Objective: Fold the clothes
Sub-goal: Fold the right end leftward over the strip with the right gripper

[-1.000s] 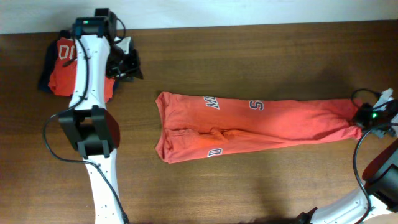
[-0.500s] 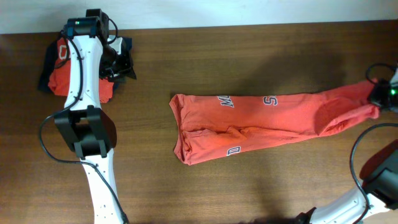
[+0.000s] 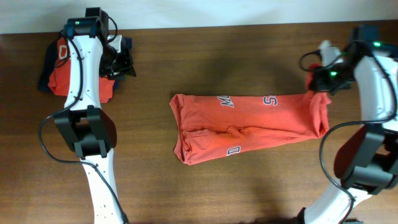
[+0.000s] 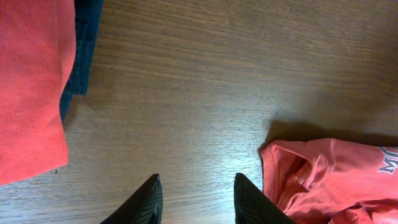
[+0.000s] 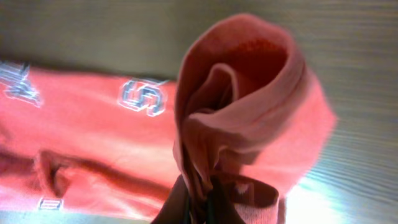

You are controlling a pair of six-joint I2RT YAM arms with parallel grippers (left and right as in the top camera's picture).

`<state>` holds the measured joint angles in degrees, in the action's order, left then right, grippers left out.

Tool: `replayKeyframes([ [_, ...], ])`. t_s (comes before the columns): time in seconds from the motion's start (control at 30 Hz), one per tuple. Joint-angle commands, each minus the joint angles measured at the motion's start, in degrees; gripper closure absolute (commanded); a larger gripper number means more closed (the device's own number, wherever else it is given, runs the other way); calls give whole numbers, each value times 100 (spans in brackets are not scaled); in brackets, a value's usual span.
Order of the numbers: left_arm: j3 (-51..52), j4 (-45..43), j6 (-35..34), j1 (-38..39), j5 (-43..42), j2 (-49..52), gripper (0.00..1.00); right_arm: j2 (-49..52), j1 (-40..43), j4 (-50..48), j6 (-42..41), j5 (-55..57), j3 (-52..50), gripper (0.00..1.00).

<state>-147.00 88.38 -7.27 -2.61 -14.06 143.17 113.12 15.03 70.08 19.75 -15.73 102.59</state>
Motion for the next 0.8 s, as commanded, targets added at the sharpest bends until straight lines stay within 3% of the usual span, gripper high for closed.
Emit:
replayKeyframes([
  [0.0,-68,-28,66,-28,57,2,59,7,-472,282,238,-11,17,96],
  [0.3,-68,-72,66,-28,57,2,58,9,-1510,459,254,-11,-363,96],
  [0.77,-68,-87,66,-28,55,2,58,11,-2564,-957,-55,-31,-1731,96],
])
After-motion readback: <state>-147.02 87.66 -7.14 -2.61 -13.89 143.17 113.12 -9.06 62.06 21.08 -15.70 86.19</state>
